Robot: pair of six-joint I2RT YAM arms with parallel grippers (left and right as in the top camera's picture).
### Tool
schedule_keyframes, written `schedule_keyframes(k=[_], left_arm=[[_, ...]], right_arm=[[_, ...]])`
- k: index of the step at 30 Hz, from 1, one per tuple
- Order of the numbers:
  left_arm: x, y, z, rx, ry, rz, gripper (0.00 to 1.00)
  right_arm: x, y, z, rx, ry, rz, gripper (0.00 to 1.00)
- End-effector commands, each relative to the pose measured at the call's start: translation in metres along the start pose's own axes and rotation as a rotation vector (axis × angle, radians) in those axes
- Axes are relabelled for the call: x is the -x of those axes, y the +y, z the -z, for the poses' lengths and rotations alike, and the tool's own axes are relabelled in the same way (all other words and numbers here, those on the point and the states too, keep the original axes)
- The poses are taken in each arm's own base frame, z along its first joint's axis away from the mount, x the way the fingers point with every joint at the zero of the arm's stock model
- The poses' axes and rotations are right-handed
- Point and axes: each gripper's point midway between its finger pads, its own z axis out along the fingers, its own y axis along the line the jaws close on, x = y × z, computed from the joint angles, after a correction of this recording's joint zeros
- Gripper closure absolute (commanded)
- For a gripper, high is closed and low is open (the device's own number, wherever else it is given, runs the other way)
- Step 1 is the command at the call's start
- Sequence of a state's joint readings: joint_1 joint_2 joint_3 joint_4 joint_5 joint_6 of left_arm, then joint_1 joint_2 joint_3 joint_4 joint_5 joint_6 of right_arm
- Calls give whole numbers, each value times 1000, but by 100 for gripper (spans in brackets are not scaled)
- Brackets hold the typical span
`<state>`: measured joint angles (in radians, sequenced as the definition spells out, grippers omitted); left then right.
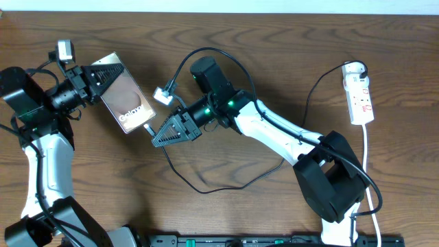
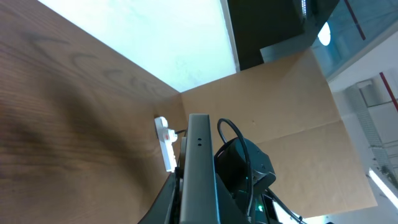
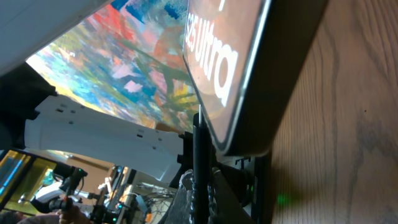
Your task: Plug charger to phone and switch on socket
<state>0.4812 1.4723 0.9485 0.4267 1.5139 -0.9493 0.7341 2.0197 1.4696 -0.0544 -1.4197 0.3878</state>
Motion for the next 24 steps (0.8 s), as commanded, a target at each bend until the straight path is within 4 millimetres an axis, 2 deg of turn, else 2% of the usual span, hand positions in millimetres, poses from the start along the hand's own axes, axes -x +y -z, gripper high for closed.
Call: schedule_keyframes(k=[1,13,24], left_arm=[[-3,-5,0,-15,22,11,92],[-3,-5,0,-16,24,10,93],[-3,-5,0,-16,24,9,93]], right_arm=[[1,-1,-2,4,3,-12,99],[0,1,-12,3,14,-3,99],[0,3,-12,9,14,2,99]])
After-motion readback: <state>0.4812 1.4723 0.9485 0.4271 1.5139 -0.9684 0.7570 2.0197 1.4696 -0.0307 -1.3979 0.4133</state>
